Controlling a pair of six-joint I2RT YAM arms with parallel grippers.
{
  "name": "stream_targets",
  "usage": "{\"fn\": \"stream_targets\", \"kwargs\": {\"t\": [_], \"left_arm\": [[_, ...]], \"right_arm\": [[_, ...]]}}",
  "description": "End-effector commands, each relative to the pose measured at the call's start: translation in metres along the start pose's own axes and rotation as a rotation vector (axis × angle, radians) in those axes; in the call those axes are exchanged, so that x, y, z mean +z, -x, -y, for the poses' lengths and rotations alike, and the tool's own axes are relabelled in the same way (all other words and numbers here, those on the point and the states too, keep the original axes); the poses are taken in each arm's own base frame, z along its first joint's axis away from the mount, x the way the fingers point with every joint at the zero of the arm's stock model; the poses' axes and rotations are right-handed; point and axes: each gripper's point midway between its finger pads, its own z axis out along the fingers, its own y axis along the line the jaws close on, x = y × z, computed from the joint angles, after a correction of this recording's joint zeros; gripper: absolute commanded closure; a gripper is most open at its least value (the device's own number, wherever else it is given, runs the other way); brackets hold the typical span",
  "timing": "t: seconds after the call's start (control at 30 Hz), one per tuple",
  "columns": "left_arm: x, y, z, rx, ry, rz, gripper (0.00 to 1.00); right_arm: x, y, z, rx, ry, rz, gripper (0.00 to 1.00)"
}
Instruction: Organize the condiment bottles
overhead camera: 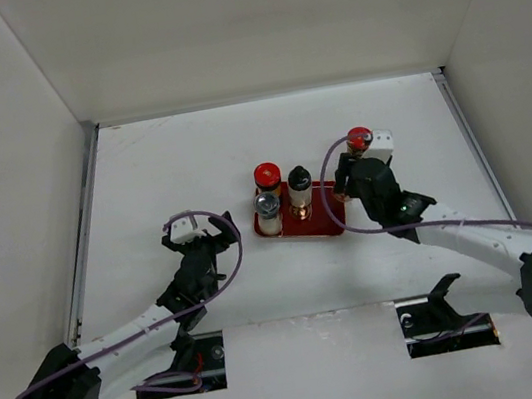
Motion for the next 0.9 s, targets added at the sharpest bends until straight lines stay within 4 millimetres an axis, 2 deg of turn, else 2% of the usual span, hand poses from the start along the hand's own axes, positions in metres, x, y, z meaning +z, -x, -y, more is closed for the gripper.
{"fn": "stream_targets", "kwargs": {"t": [0.0,0.13,0.33,0.43,0.57,0.63,0.73,0.87], "left_arm": [[-0.001,0.014,0.012,-0.059,-0.040,0.042,0.05],[0.000,0.013,0.012,-0.053,-0.041,0.037,0.04],[0.001,0.013,0.011,-0.053,-0.041,0.036,0.04],[0.002,0.011,0.011,-0.051,-0.035,0.032,0.04],[0.001,0.012,0.013,-0.055,-0.045,0.034,0.04],[0.002,0.012,0.011,-0.054,-0.038,0.035,0.04],[0.001,0.013,0.012,-0.056,-0.042,0.036,0.04],[0.001,0.011,0.014,-0.051,-0.046,0.030,0.04]], "right_arm": [[0.009,0.047,-0.048,0.066,0.084,0.129,0.49],[0.029,0.037,-0.068,0.037,0.100,0.098,0.48],[0.049,0.016,-0.078,0.012,0.107,0.066,0.47],[0.054,0.006,-0.076,0.015,0.098,0.058,0.41],[0.058,0.001,-0.072,0.002,0.076,0.059,0.23],[0.054,0.005,-0.071,0.013,0.080,0.063,0.16],[0.038,0.024,-0.063,0.023,0.076,0.093,0.09],[0.023,0.047,-0.035,0.045,0.032,0.117,0.02]]}}
